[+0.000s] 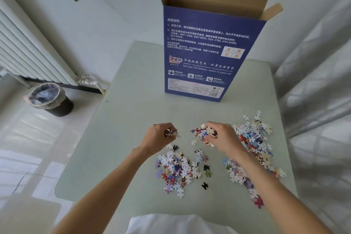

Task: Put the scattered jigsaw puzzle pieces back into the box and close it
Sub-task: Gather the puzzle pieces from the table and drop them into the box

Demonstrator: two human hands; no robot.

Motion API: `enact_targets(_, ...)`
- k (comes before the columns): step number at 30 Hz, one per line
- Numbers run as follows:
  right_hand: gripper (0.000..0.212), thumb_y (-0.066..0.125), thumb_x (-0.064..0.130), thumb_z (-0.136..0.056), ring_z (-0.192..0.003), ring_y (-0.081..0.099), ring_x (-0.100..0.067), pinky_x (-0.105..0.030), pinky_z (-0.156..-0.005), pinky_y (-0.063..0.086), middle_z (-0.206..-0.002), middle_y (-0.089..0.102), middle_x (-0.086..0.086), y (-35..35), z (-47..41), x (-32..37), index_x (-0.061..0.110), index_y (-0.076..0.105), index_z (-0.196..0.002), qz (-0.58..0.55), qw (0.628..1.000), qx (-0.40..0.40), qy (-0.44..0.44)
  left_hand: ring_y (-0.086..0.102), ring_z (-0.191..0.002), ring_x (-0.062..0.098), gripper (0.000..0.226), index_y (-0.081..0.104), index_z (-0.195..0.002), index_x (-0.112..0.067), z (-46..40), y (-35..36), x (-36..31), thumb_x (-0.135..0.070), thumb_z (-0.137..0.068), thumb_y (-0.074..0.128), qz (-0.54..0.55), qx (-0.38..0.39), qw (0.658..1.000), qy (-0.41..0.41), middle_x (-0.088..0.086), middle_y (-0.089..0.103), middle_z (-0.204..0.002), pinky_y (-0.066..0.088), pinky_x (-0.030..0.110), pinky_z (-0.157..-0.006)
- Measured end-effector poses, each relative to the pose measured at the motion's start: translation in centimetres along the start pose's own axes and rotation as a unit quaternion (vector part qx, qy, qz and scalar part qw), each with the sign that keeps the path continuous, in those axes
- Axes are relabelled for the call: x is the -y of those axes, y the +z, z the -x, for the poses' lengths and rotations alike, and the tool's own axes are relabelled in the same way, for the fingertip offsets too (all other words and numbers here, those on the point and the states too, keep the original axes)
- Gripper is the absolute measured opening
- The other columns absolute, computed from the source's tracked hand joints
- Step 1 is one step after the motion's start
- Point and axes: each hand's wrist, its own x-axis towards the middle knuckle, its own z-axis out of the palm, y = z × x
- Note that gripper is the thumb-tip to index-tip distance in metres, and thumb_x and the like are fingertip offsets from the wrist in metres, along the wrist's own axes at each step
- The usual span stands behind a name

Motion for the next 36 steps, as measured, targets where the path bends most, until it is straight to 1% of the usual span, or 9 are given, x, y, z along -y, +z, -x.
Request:
enact_targets(3,0.033,0.072,0.014,-0.079,-0.081,0.062,-0.010,-0.013,-0.069,0.043,-0.101,0.068,-0.001,-6.4,-1.5,2.6,0.014,0.065,-0.111,-0.055,0.995,-0.080,-0.031,0.056,-0.066,-0.002,0.018,0.069,-0.097,-0.018,-2.2,-2.8,-2.5,-0.020,-0.079,0.073,0.019,-0.033,0.998,0.057,-0.008,0.069,-0.087,0.037,0.003,-0.062)
enact_targets(8,0.033,0.074,0.013,-0.077,-0.066,0.054,0.019,0.000,-0.058,0.038,-0.085,0.059,0.009,-18.4,-6.5,7.4,0.015,0.064,-0.108,-0.078,0.961,-0.241,-0.112,0.053,-0.060,-0.006,0.014,0.069,-0.091,-0.018,-5.8,-7.5,-6.6,-0.016,-0.077,0.074,0.066,-0.087,0.987,0.118,-0.013,0.061,-0.074,0.037,0.004,-0.058)
enact_targets(13,0.025,0.068,0.012,-0.080,-0.075,0.058,-0.010,-0.018,-0.068,0.045,-0.092,0.065,0.002,-24.9,-13.2,9.4,0.013,0.065,-0.105,-0.028,0.918,-0.358,-0.171,0.052,-0.061,0.005,0.014,0.067,-0.086,-0.025,-9.9,-12.4,-10.5,-0.018,-0.078,0.075,0.101,-0.130,0.969,0.184,-0.008,0.064,-0.075,0.040,0.010,-0.057)
enact_targets(16,0.024,0.065,0.012,-0.083,-0.086,0.062,-0.019,-0.028,-0.073,0.047,-0.101,0.068,-0.007,-24.3,-16.3,8.9,0.011,0.064,-0.107,0.069,0.921,-0.323,-0.207,0.057,-0.071,0.007,0.014,0.067,-0.090,-0.023,-12.4,-15.7,-13.3,-0.019,-0.079,0.074,0.097,-0.174,0.953,0.227,-0.007,0.068,-0.085,0.044,0.010,-0.059)
enact_targets(19,0.028,0.065,0.012,-0.085,-0.096,0.063,-0.021,-0.025,-0.073,0.046,-0.107,0.068,-0.008,-23.0,-18.0,7.9,0.012,0.063,-0.112,0.114,0.942,-0.247,-0.198,0.054,-0.066,0.002,0.017,0.064,-0.086,-0.027,-14.9,-18.3,-15.9,-0.016,-0.078,0.074,0.109,-0.217,0.932,0.269,-0.006,0.069,-0.086,0.042,0.010,-0.058)
enact_targets(21,0.031,0.065,0.015,-0.086,-0.084,0.061,-0.014,-0.018,-0.065,0.041,-0.105,0.068,-0.006,-22.6,-18.5,7.5,0.017,0.061,-0.116,0.106,0.954,-0.226,-0.168,0.056,-0.067,-0.001,0.014,0.064,-0.085,-0.025,-16.8,-19.6,-17.2,-0.018,-0.079,0.073,0.106,-0.231,0.925,0.283,-0.005,0.069,-0.088,0.042,0.011,-0.059)
enact_targets(23,0.032,0.064,0.019,-0.087,-0.071,0.054,-0.005,-0.014,-0.058,0.035,-0.103,0.067,-0.005,-22.6,-18.9,7.2,0.020,0.058,-0.119,0.100,0.961,-0.215,-0.143,0.058,-0.071,0.001,0.013,0.067,-0.089,-0.019,-18.8,-20.3,-18.1,-0.022,-0.078,0.073,0.088,-0.229,0.925,0.289,-0.008,0.068,-0.085,0.043,0.013,-0.063)
enact_targets(28,0.033,0.065,0.026,-0.085,-0.088,0.059,-0.016,-0.027,-0.073,0.045,-0.103,0.067,-0.002,-22.5,-19.1,6.8,0.022,0.059,-0.117,0.081,0.973,-0.183,-0.115,0.057,-0.072,0.009,0.021,0.068,-0.094,-0.015,-22.5,-20.3,-17.6,-0.026,-0.077,0.074,-0.038,-0.218,0.927,0.303,-0.006,0.068,-0.086,0.042,0.017,-0.065)
enact_targets(36,0.020,0.065,0.021,-0.086,-0.078,0.061,-0.012,-0.029,-0.077,0.051,-0.090,0.066,0.003,-22.4,-18.8,6.2,0.017,0.065,-0.106,0.040,0.975,-0.185,-0.114,0.061,-0.084,0.018,0.023,0.065,-0.104,-0.021,-23.7,-20.0,-17.1,-0.030,-0.083,0.068,-0.161,-0.137,0.937,0.279,-0.001,0.068,-0.093,0.045,0.028,-0.071)
